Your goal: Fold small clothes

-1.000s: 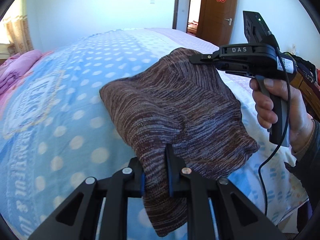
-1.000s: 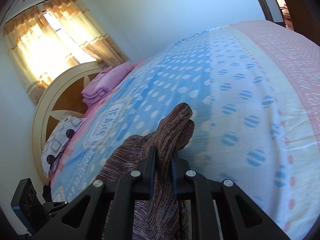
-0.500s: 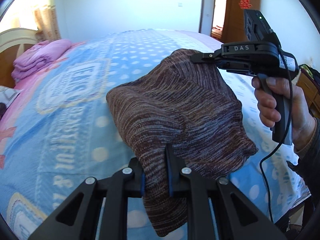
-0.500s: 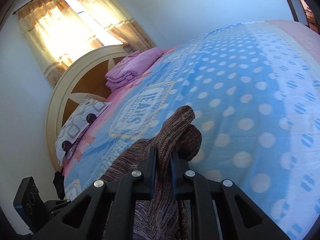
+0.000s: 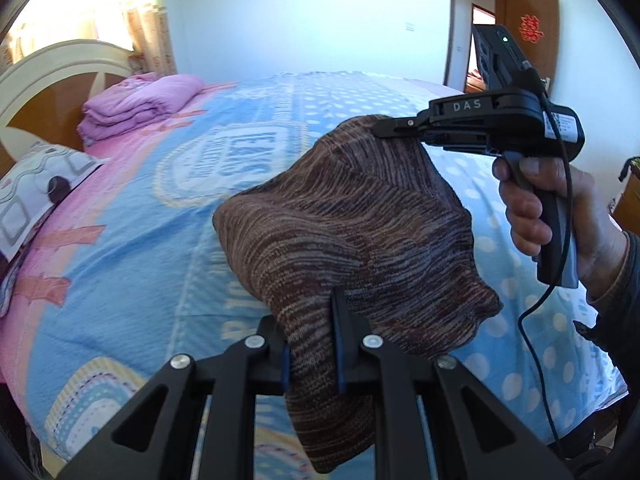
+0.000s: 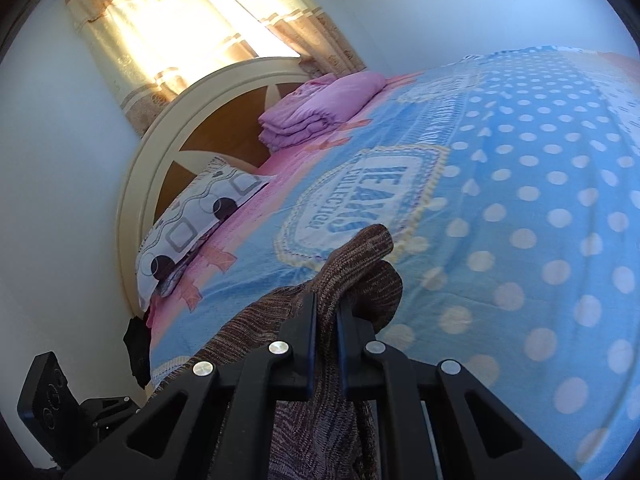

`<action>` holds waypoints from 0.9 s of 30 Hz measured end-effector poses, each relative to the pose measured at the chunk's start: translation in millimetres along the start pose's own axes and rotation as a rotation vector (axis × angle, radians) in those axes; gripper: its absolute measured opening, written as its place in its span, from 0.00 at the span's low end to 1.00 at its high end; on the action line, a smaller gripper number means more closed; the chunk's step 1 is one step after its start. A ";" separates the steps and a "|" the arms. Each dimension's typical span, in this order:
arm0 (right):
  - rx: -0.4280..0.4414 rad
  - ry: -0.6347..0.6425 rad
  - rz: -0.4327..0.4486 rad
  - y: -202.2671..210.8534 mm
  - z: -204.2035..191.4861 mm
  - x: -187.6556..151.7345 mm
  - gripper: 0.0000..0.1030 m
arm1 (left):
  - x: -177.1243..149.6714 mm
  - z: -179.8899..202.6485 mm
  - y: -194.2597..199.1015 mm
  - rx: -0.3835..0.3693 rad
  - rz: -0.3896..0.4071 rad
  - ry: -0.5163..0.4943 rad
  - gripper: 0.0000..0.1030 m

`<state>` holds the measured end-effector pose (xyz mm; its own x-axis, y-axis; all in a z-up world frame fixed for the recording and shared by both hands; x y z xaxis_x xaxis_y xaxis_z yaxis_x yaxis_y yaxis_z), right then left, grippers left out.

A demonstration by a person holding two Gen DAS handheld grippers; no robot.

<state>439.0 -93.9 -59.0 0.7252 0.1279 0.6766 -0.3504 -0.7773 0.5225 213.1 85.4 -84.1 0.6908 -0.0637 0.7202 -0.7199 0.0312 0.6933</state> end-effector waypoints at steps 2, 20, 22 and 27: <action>0.009 0.014 -0.020 -12.8 -9.6 0.2 0.07 | -4.0 -8.2 1.0 0.012 -0.004 0.012 0.16; 0.041 -0.013 -0.161 -93.4 -13.3 -27.5 0.14 | -50.4 -35.4 -26.6 0.033 -0.087 0.073 0.16; 0.045 -0.052 -0.168 -85.8 -4.8 -35.4 0.38 | -53.5 -37.7 -29.4 0.030 -0.093 0.084 0.16; 0.058 -0.054 -0.209 -55.0 5.7 -76.6 0.55 | -55.7 -37.6 -32.2 0.033 -0.095 0.087 0.16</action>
<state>406.1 -64.5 -142.5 0.8099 0.2579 0.5268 -0.1554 -0.7717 0.6167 200.3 125.5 -145.7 0.7580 0.0220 0.6519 -0.6520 -0.0042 0.7582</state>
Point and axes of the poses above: each gripper's, at about its wrist camera, not at the fingertips, and y roughly against the way its jaws point, z to its right, x to its top, the point moved 3 cm from there along -y, roughly the way its jaws point, and after that the axes turned 1 degree about z, right-handed, at the moved point
